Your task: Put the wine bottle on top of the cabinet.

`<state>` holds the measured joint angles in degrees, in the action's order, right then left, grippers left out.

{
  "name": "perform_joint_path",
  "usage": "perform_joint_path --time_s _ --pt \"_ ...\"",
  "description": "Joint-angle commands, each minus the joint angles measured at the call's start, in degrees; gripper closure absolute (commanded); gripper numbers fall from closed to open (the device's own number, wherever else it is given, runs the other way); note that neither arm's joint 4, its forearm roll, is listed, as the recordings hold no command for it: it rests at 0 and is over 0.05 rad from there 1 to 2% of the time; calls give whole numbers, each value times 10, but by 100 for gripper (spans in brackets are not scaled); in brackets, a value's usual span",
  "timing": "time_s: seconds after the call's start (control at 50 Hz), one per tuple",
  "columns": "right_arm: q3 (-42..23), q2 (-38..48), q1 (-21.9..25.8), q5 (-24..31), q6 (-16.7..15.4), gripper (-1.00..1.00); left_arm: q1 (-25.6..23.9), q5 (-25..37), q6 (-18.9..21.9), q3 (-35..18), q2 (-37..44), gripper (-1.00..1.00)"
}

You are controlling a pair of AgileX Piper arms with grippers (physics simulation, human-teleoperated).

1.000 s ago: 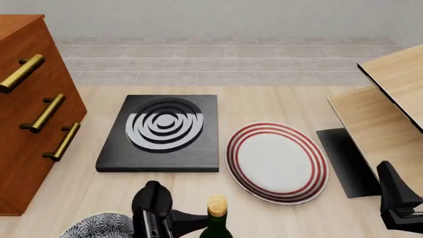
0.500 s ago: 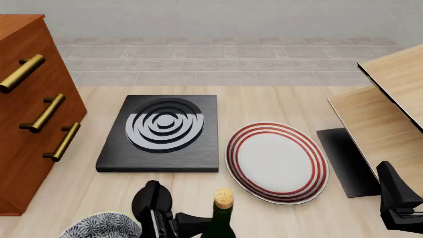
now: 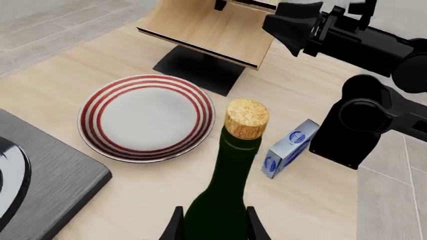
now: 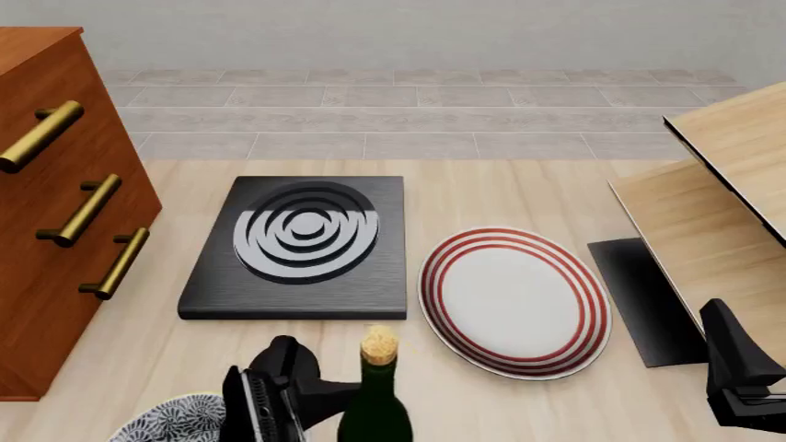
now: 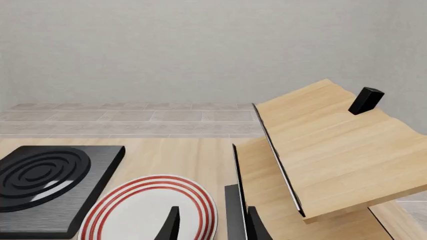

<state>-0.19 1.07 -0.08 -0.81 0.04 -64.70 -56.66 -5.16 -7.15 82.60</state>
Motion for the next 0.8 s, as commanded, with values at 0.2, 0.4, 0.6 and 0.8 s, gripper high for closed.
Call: perform_joint_path --time_s 0.2,0.4,0.6,0.8 --pt "0 0 0 0 0 -100 24 110 23 -9 -126 100" --pt "0 0 0 0 0 -100 33 235 6 -43 -241 100" --pt "0 0 0 0 0 -100 43 308 -8 -64 -305 100" --pt "0 0 0 0 0 -100 53 377 -9 -90 -359 100"
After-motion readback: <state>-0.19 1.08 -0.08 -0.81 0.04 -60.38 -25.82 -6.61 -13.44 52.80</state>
